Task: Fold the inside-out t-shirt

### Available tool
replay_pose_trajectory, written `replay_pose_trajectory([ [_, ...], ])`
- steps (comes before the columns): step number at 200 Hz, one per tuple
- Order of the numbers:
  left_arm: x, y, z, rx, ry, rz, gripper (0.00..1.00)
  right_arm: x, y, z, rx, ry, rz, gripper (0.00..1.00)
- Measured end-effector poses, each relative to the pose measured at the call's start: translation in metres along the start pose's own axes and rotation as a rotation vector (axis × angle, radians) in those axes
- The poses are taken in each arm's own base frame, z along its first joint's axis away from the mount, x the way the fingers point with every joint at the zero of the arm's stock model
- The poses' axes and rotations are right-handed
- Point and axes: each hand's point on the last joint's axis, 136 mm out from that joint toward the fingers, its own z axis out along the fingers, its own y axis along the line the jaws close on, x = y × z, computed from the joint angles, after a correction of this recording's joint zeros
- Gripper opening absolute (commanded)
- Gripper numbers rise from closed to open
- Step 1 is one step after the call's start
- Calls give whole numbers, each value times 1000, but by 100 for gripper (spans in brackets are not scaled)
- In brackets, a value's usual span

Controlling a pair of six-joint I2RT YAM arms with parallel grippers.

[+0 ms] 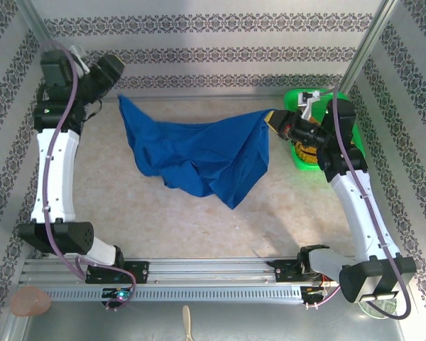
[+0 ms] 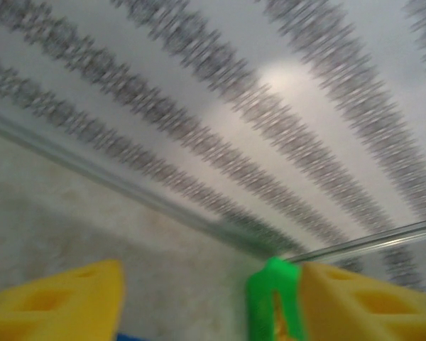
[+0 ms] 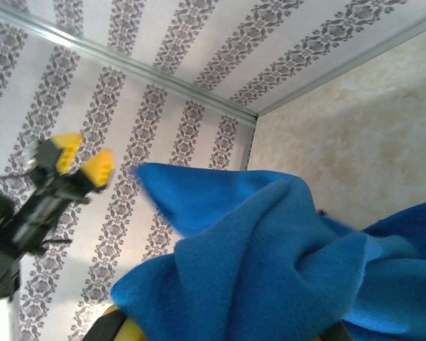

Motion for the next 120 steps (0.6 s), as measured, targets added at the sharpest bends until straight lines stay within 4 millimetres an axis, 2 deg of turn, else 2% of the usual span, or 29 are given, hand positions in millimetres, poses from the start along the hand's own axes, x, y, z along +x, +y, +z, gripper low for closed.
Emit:
replay_pose_trajectory([
  [23, 56, 50, 18, -122, 146, 28, 82, 1, 12, 15, -6, 13, -41, 0],
  [37, 100, 61, 16, -162, 226, 78, 80, 3, 13, 26, -1, 25, -60, 0],
  [50, 151, 47, 6, -138, 299, 171, 78, 7, 11, 37, 13, 41, -71, 0],
  [68, 232, 2, -17, 17, 400, 328, 76, 14, 4, 53, 42, 65, -84, 0],
  [86, 294, -26, -32, 140, 456, 438, 75, 22, -2, 63, 70, 88, -92, 0],
  [97, 324, -34, -30, 171, 478, 489, 74, 25, -5, 68, 85, 95, -100, 0],
  [120, 381, -48, -9, 200, 517, 580, 74, 31, -6, 73, 100, 103, -111, 0],
])
